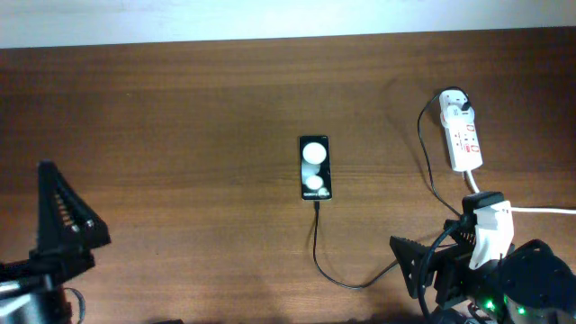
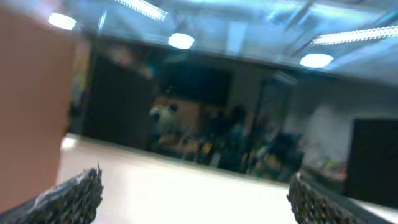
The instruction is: Plug charger to phone and switch on socket
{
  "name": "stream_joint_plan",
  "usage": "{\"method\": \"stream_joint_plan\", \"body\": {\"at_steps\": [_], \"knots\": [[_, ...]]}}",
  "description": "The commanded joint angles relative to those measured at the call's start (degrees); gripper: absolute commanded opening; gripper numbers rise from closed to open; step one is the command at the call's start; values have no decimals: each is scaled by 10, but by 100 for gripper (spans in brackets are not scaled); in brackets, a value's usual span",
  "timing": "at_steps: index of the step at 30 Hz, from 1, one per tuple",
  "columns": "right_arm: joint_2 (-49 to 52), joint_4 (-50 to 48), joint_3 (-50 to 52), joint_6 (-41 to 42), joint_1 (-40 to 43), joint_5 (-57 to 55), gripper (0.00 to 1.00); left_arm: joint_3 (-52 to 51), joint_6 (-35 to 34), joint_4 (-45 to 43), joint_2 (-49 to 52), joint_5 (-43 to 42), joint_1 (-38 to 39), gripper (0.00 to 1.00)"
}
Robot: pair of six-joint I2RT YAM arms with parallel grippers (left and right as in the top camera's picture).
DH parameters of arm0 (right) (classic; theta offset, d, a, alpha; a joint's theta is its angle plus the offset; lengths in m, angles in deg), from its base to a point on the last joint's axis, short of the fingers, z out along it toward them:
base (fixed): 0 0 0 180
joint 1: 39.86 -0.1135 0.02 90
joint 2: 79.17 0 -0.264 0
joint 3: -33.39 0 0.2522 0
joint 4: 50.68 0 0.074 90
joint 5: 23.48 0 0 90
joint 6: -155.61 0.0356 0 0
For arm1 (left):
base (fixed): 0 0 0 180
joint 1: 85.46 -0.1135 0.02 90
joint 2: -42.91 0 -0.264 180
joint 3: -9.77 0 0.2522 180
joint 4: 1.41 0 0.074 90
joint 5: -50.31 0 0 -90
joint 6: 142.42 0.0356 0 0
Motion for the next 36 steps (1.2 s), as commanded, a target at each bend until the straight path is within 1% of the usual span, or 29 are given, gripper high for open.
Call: {"method": "stream_joint_plan", "body": {"at_steps": [1,5,6,7,9,12,13,16,19,22,27,36], "knots": [[2,-1,3,5,2,9,99,2,7,-27,-3,-48,-4,99],[2,24,42,5,2,0,99,1,7,-36,-7,-51,-4,99],[2,23,63,5,2,-1,99,1,7,-35,-12,-82,-4,99],[2,18,88,5,2,2,99,1,7,-35,-18,-131,-4,99],[2,18,114,5,2,2,99,1,7,-35,-28,-153,-4,99],[2,18,128,5,2,2,99,-10,7,-31,-52,-153,-4,99],[2,18,128,5,2,2,99,-33,7,-36,-72,-153,-4,99],[1,18,128,5,2,2,99,-134,7,-94,-142,-153,-4,99],[1,18,128,5,2,2,99,-193,7,-125,-190,-153,-4,99],[1,18,128,5,2,2,99,-201,7,-126,-227,-140,-4,99],[1,18,128,5,2,2,99,-201,7,-87,-277,-94,-4,99],[1,18,128,5,2,2,99,-201,7,-73,-288,-88,-4,99]]}}
